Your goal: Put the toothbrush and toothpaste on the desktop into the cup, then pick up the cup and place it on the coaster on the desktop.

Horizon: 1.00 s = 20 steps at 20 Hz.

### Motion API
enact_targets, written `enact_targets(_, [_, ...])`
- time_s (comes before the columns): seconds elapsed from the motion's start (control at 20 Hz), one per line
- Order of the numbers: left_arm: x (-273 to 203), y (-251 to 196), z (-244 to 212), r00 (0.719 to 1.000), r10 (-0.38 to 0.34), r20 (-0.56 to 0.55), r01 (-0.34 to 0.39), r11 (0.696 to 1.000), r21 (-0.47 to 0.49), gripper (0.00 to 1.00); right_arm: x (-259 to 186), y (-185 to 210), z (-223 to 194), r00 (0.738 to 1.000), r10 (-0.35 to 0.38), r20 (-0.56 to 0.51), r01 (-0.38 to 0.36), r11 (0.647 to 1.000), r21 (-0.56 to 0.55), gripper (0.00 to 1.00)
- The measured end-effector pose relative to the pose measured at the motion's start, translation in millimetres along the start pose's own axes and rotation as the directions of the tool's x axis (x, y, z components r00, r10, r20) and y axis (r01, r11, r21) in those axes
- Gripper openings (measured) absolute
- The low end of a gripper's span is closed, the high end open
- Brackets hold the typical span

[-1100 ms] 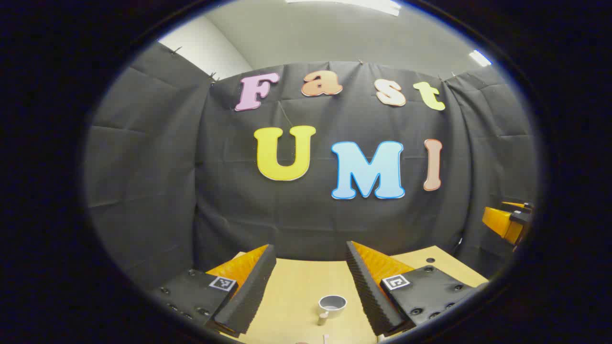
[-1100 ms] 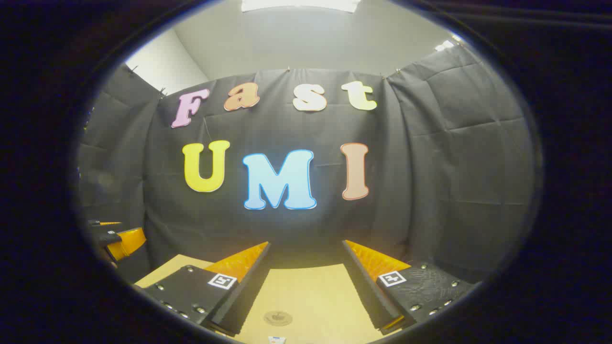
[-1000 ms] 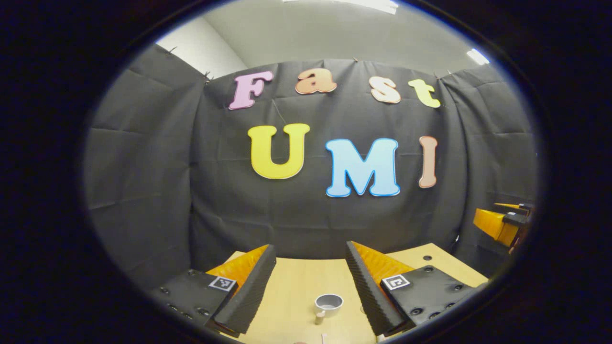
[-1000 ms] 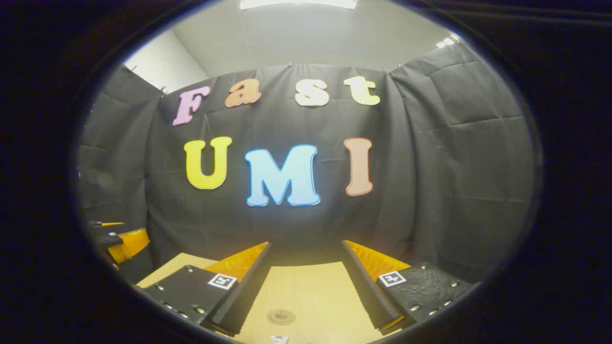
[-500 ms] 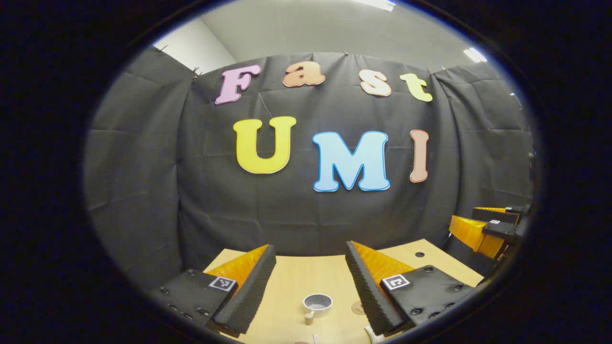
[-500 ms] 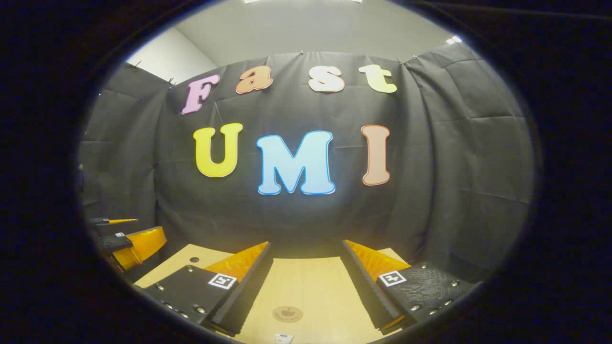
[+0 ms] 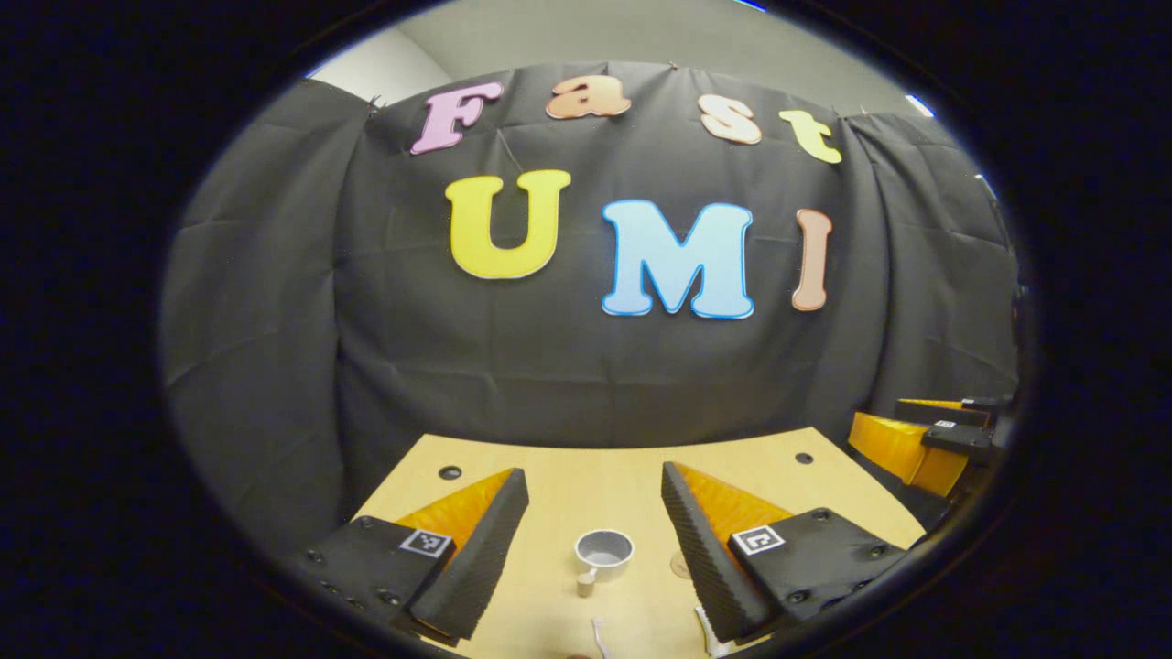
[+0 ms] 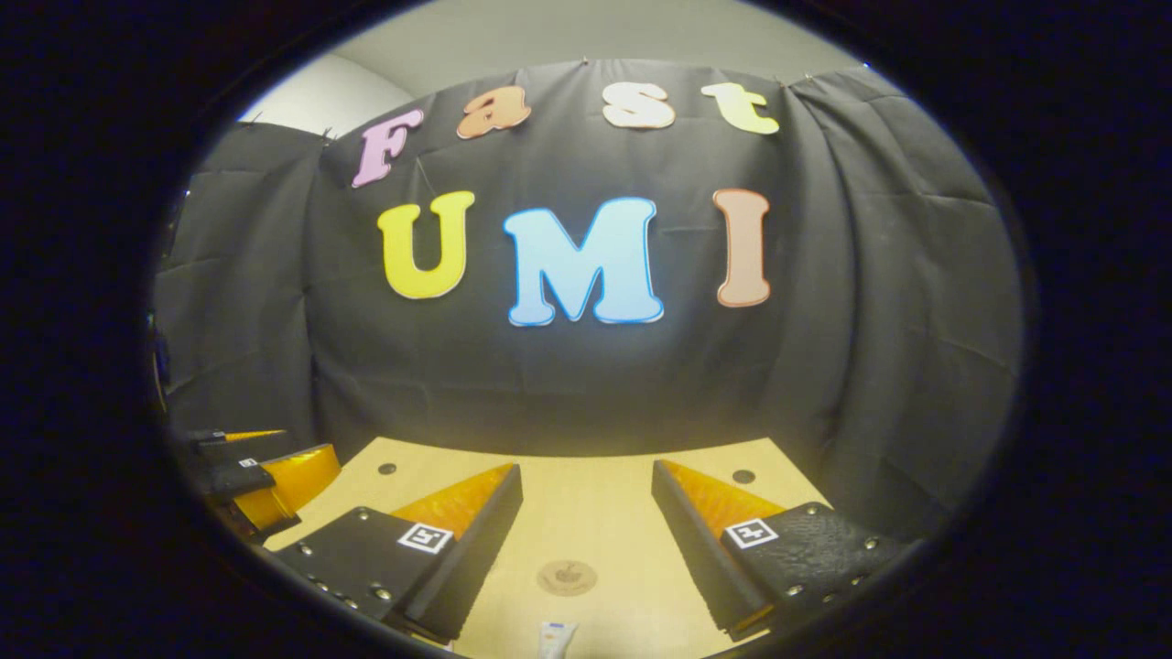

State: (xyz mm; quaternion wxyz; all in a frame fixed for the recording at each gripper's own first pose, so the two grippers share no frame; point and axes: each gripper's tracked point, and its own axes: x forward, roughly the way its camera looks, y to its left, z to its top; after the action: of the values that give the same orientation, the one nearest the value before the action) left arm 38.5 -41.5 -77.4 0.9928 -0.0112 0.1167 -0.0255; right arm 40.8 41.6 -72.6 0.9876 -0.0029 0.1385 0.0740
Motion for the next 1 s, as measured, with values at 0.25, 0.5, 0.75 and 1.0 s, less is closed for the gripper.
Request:
enact_targets(0.25, [8.7, 10.9, -60.3, 0.989, 0.007, -0.148, -0.010, 1.000, -0.019, 0.95, 7.6, 7.5, -49.7, 0.986, 0.028, -0.163, -0.028, 1.000, 0.002, 0.93])
enact_targets(0.5, [8.5, 12.5, -125.3, 0.954, 0.000, -0.298, -0.011, 0.999, -0.035, 0.95, 10.0, 17.3, -107.8, 0.938, 0.057, -0.342, -0.044, 0.998, 0.043, 0.93])
enact_targets(0.75, [-2.2, 9.0, -185.3, 0.894, -0.025, -0.447, -0.008, 0.997, -0.072, 0.95, 3.1, 21.0, -165.9, 0.868, 0.069, -0.492, -0.034, 0.996, 0.080, 0.95])
enact_targets(1.0, [-10.0, 5.0, -236.2, 0.833, -0.048, -0.551, -0.008, 0.995, -0.099, 0.91, -3.4, 23.4, -209.5, 0.802, 0.079, -0.592, -0.026, 0.995, 0.097, 0.95])
